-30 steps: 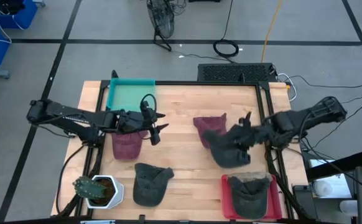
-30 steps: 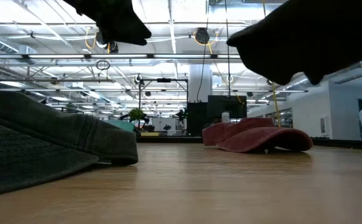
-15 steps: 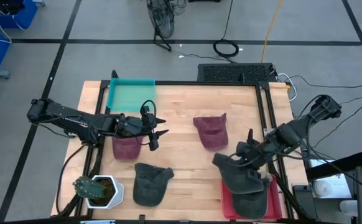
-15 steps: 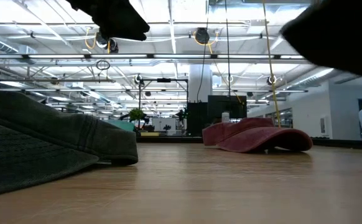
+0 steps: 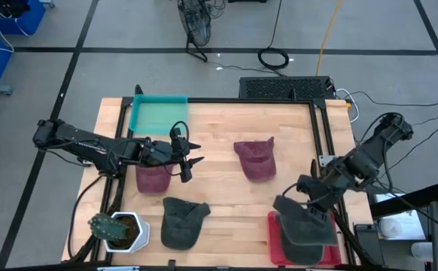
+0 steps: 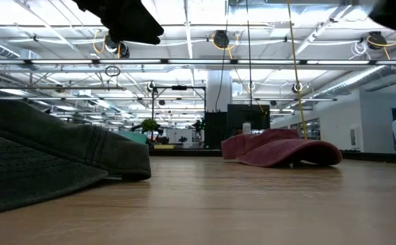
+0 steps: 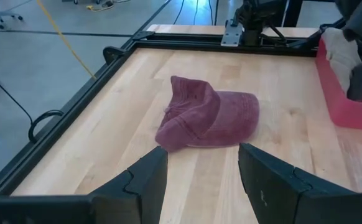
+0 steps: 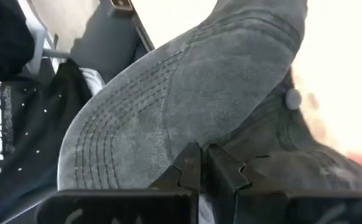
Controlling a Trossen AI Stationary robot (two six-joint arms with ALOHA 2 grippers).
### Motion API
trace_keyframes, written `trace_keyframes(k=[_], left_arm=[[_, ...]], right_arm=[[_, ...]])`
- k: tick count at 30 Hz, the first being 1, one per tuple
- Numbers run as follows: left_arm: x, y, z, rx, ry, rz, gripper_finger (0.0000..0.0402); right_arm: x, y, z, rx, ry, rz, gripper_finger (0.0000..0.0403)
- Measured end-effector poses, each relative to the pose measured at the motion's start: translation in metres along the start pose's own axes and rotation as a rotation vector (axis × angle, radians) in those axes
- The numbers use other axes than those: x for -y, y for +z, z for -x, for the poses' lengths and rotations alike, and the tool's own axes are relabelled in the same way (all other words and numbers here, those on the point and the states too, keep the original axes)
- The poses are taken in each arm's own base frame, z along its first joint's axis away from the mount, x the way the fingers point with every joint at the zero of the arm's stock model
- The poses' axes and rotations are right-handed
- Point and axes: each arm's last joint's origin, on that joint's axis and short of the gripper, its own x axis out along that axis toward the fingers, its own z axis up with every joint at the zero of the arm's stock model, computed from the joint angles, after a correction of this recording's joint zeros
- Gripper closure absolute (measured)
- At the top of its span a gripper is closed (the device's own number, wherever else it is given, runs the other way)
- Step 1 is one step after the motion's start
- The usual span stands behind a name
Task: Pick & Place hat
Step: Put the top black cap into the pink bin
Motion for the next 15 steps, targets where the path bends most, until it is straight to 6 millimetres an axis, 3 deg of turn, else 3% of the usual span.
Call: trace_keyframes(k=[9, 15], left_arm=[[0.001, 0.005, 0.0, 0.047, -0.013, 0.021, 0.0202], [0.003, 0.005, 0.001, 0.047, -0.024, 0.014, 0.0202]], right_arm=[[-0.01, -0.026, -0.019, -0.095, -0.055, -0.111, 0.0397], [-0.014, -0.03, -0.031, -0.081, -0.099, -0.131, 0.0397]])
